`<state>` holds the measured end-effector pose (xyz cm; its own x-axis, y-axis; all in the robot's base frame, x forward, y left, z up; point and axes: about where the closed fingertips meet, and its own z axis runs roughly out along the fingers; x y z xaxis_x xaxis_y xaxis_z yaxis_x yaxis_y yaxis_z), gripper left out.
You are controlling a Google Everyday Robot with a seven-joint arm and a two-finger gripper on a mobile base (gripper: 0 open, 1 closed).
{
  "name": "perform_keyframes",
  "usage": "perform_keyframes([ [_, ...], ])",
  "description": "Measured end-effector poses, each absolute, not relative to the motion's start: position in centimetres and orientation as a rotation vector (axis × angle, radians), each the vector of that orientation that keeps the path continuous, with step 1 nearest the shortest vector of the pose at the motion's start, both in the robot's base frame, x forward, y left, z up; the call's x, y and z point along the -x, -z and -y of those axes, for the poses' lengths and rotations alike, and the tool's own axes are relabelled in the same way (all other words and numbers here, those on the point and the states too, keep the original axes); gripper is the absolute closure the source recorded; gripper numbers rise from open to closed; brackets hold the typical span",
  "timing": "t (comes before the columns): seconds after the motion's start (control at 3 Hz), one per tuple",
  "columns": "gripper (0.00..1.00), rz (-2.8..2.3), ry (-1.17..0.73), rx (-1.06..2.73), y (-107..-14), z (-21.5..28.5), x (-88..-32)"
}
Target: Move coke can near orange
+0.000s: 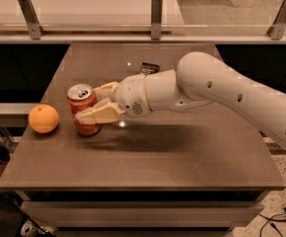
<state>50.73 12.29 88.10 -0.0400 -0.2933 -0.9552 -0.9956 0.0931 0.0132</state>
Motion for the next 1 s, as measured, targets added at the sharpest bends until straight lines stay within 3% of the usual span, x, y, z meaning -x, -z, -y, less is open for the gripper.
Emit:
perform_keyframes([
  [0.33,0.13,-1.485,-1.006,1.346,-88.15,-12.48,-50.61],
  [0.67,0.00,-1.483,-1.007,1.350,-88.20,-12.67,-50.49],
  [1.0,0.00,-1.483,-1.007,1.350,-88.21,-12.67,-50.49],
])
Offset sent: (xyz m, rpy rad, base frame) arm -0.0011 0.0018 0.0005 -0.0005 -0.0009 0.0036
